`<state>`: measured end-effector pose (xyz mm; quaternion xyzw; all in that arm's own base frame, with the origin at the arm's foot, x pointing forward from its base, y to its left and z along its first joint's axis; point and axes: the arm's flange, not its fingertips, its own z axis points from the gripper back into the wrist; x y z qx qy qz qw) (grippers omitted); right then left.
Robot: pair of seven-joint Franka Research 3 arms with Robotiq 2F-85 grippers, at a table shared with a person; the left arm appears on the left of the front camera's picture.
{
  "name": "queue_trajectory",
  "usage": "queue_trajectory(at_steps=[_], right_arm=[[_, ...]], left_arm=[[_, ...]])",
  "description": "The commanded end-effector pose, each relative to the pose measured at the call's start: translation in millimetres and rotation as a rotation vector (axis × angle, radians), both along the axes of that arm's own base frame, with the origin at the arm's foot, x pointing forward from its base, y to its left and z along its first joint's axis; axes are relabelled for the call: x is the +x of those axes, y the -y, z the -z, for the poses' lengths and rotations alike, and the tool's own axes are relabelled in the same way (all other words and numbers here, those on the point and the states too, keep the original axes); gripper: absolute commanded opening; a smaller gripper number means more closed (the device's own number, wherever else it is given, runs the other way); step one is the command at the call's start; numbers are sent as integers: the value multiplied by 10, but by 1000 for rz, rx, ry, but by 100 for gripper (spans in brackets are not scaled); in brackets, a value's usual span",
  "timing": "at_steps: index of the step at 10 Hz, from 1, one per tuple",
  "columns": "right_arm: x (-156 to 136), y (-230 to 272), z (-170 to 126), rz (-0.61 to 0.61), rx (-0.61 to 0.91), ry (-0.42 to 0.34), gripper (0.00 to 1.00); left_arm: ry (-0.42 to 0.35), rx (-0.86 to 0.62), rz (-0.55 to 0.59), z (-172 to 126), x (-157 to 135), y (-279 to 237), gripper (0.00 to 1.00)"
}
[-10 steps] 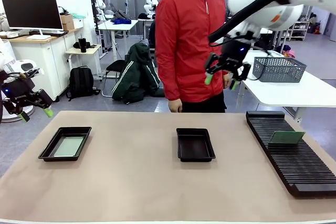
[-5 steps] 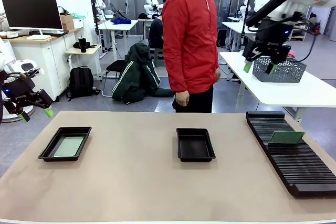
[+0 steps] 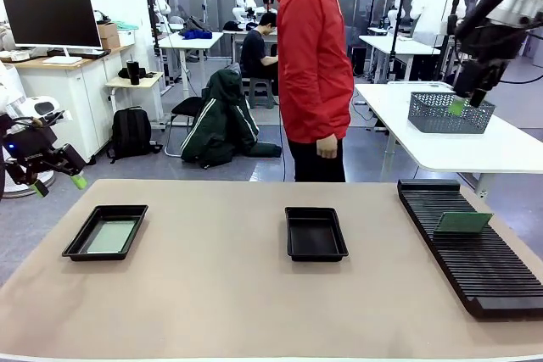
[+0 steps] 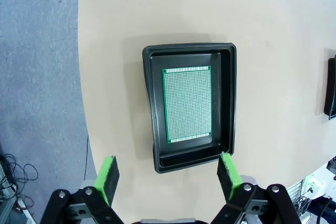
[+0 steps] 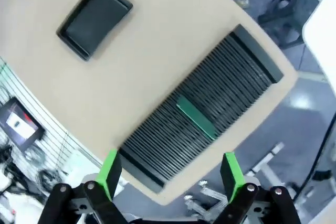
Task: Inspect and transfer BCBs to ESD trays.
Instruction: Pick up the Blank PCB from the PCB Rack and place it in the right ESD tray.
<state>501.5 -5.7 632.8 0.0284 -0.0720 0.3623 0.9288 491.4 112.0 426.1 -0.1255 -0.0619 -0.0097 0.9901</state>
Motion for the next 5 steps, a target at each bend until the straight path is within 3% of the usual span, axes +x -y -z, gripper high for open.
queue_trajectory(at_steps=[1, 5], right_arm=[[11, 270, 29, -135, -70, 32, 100], [-101, 680, 105, -392, -85, 64, 100]], left_arm=[[6, 0, -7, 17, 4, -5, 100], [6, 0, -7, 17, 4, -5, 100]])
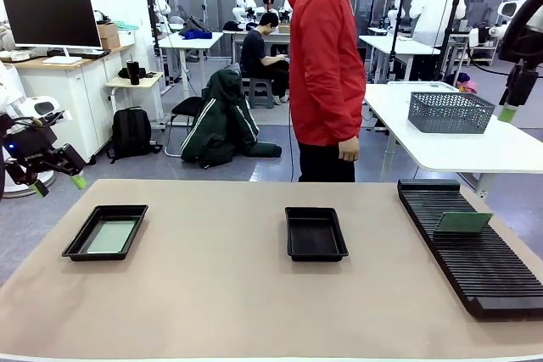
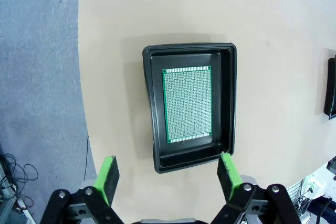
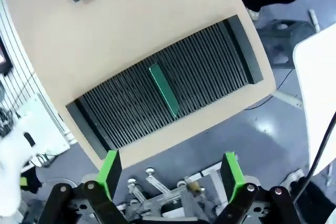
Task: Inspect and transfer BCBs to ESD trays.
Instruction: Pick up the Blank PCB from the PCB Rack and place it in the right ESD tray.
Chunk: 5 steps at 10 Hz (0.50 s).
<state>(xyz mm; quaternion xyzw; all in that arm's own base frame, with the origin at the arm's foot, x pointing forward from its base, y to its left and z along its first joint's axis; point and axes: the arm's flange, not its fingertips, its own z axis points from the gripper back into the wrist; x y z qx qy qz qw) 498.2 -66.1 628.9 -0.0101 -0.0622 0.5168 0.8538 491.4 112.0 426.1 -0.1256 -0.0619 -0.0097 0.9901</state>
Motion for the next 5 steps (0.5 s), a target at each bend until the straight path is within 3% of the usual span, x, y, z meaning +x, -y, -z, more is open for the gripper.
queue_trajectory(at_steps=[1, 3, 5], right_arm=[[-90, 132, 95, -92, 24, 27, 100], [-141, 191, 167, -177, 17, 21, 100], [-225, 176, 186, -266, 32, 85, 100]], left_arm=[[6, 0, -7, 17, 4, -5, 100], [6, 0, -7, 17, 4, -5, 100], [6, 0, -7, 17, 4, -5, 100]])
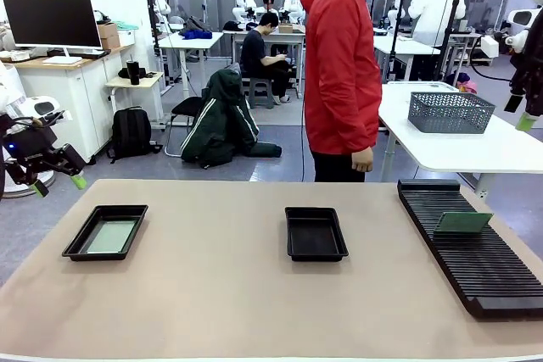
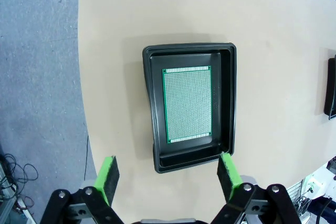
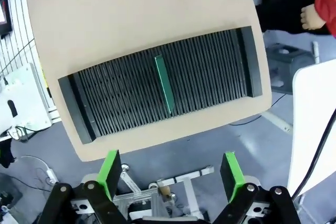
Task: Inspect and transfer BCBs to ESD trays.
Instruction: Pick up the Blank PCB from the PCB Rack and place it in the right ESD tray.
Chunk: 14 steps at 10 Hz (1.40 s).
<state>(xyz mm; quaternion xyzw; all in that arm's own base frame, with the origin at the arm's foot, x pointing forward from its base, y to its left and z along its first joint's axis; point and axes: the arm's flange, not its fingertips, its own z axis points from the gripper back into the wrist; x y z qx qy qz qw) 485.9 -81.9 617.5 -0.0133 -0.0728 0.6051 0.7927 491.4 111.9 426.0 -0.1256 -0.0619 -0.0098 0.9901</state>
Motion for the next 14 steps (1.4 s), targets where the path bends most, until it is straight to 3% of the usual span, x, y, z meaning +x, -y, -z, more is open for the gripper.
queue_trajectory(at_steps=[1, 3, 10, 14], right_arm=[[-131, -28, 96, -69, 38, 60, 100], [-35, -15, 4, -32, 4, 22, 100], [-48, -35, 20, -41, 3, 33, 100], [155, 42, 354, -163, 46, 38, 100]], left_arm=[[6, 0, -7, 17, 4, -6, 100], [6, 0, -7, 17, 4, -6, 100], [6, 0, -7, 17, 4, -6, 100], [6, 0, -7, 17, 4, -6, 100]])
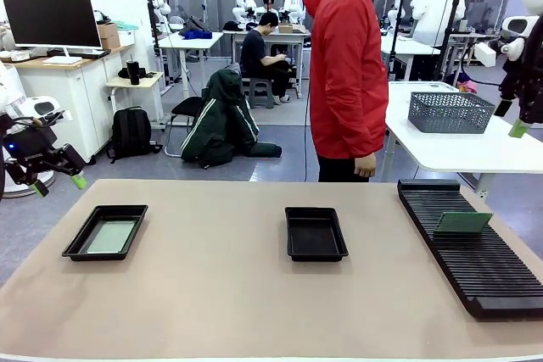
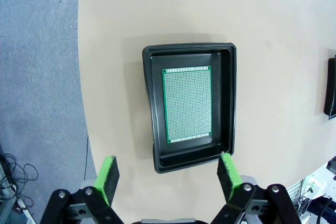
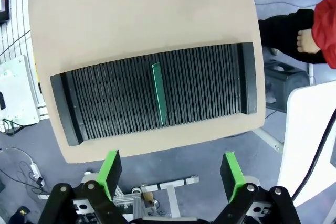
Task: Inspect and transfer BCBs to ESD trays.
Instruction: Pick up the Blank PCB from the PCB Rack and place it in the right ESD tray.
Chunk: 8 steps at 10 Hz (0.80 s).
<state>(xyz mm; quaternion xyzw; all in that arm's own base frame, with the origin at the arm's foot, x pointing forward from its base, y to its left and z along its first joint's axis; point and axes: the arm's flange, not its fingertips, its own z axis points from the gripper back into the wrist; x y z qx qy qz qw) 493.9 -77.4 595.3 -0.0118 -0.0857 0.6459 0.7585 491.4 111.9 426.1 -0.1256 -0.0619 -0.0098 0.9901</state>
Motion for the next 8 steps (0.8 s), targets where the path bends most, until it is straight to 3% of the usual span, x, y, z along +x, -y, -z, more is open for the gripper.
queue_trajectory(at_steps=[1, 8], right_arm=[[95, 110, 198, -78, 39, 19, 100], [212, 246, 911, -199, -2, 67, 100]], left_arm=[[6, 0, -7, 17, 4, -6, 100], [6, 0, -7, 17, 4, -6, 100]])
